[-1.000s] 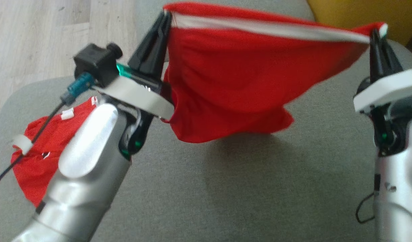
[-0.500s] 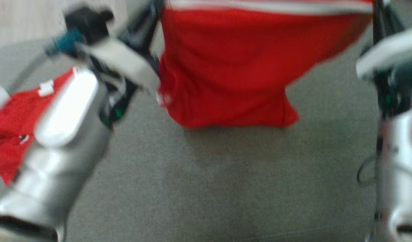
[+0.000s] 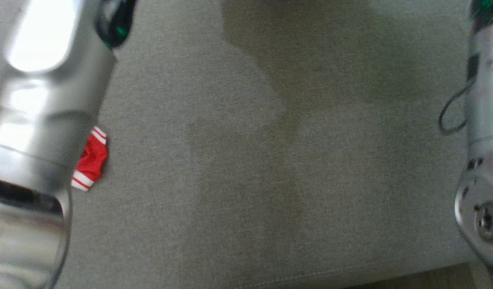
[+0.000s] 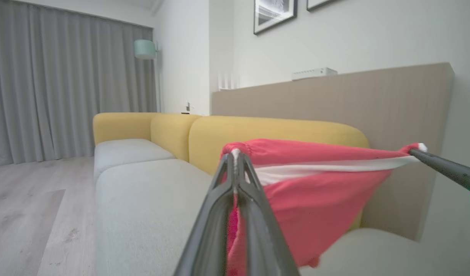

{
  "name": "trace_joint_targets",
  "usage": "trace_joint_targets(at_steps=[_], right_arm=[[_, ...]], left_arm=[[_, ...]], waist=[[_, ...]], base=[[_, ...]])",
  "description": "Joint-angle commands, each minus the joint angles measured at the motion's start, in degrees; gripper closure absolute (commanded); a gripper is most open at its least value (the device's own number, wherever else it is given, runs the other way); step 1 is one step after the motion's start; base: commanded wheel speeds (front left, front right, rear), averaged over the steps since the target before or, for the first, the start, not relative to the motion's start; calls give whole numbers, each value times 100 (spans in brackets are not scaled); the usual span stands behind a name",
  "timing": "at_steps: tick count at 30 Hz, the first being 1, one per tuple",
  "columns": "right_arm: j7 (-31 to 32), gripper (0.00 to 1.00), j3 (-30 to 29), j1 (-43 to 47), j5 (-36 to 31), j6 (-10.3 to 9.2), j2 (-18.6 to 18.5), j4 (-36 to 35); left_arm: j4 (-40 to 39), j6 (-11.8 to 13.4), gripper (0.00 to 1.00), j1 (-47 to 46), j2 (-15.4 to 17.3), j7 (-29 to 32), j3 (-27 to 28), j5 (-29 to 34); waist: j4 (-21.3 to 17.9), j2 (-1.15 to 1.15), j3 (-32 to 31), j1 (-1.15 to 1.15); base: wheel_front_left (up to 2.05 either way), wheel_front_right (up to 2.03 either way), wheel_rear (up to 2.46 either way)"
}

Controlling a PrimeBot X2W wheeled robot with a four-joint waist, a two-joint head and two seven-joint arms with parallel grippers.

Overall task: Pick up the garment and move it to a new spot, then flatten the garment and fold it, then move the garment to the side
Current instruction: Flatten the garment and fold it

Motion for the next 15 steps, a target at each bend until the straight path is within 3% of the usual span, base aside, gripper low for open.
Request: trace_joint_targets(at_steps=[1,9,15], right_arm=[[-71,100,59,63,47,-4,-15,-67],[195,100,600,1240,529,-4,-490,999],[878,100,1158,2221,1159,-4,-967,1106]], left_arm=[[-133,13,100,-87,208,-72,30,-38],[-487,10,100,1657,417,-239,-1401,-755],[-1004,10,100,3031,585,-247,-1956,-1281]], waist=[[38,0,-55,-1],[171,0,-390,-1],[182,0,-781,-1]], base=[[0,0,0],[0,0,0],[0,0,0]])
